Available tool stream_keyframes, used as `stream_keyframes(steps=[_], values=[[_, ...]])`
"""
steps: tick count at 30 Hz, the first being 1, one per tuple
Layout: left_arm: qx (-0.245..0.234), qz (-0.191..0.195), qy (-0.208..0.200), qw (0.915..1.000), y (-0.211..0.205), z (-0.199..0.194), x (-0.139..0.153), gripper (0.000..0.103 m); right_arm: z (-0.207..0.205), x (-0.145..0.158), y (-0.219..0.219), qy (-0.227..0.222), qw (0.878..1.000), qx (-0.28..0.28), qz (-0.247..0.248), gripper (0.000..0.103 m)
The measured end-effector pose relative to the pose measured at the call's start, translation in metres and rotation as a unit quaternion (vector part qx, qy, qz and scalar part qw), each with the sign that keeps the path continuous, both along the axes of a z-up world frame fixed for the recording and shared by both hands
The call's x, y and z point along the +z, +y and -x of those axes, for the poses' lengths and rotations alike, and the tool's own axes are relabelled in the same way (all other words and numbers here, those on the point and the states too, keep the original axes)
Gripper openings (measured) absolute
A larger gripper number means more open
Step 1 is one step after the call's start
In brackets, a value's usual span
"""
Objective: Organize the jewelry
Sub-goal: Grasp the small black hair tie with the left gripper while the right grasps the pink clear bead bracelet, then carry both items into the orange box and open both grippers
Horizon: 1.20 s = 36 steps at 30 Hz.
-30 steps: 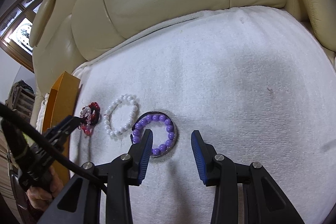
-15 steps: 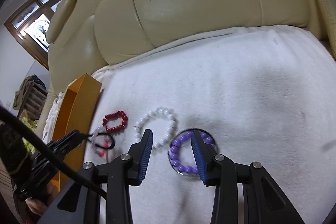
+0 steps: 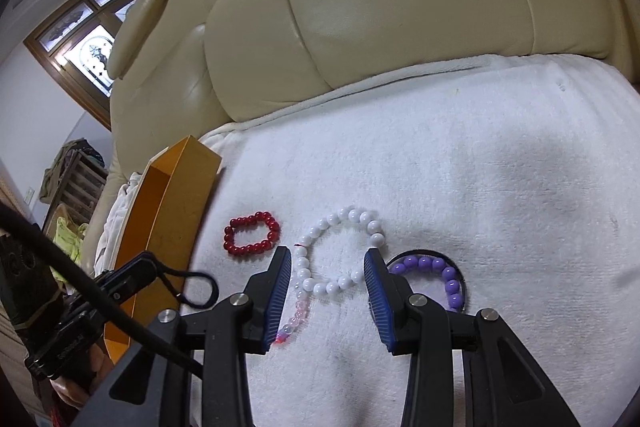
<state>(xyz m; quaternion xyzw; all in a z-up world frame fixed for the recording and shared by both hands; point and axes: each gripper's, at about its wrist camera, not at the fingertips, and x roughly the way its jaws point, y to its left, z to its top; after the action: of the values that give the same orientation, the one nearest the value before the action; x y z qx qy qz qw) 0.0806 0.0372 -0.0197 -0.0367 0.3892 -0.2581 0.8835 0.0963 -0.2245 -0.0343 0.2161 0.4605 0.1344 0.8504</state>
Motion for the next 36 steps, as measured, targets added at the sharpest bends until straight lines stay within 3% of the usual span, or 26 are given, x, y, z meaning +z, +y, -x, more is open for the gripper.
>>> stream_keyframes(steps=[5,9,14,18,20,29,36], values=[[0.011,-0.007,0.005,0.9999,0.003,-0.002,-0.001,0.014,0.002,-0.008,0.024,0.035,0.998,0.057,-0.005,0.037],[0.019,-0.005,-0.001,0.9998,0.006,-0.001,0.002,0.014,0.003,-0.026,0.048,0.077,0.994,0.064,0.034,0.037],[0.024,-0.004,-0.012,0.9996,0.008,0.003,0.009,0.014,0.004,-0.025,0.065,0.055,0.994,0.036,0.083,0.037],[0.03,-0.005,-0.015,0.9994,0.013,0.004,0.011,0.014,0.005,-0.024,0.08,0.029,0.989,0.036,0.143,0.012],[0.033,-0.003,-0.015,0.9993,0.016,0.004,0.012,0.014,0.007,-0.023,0.08,0.017,0.988,0.038,0.152,0.009],[0.07,0.022,-0.03,0.9969,0.039,0.009,0.028,0.014,0.025,0.006,0.065,-0.054,0.993,0.038,0.1,0.008],[0.121,0.051,-0.057,0.9897,0.081,0.016,0.047,0.014,0.036,0.03,0.071,-0.111,0.992,0.034,0.056,0.008]])
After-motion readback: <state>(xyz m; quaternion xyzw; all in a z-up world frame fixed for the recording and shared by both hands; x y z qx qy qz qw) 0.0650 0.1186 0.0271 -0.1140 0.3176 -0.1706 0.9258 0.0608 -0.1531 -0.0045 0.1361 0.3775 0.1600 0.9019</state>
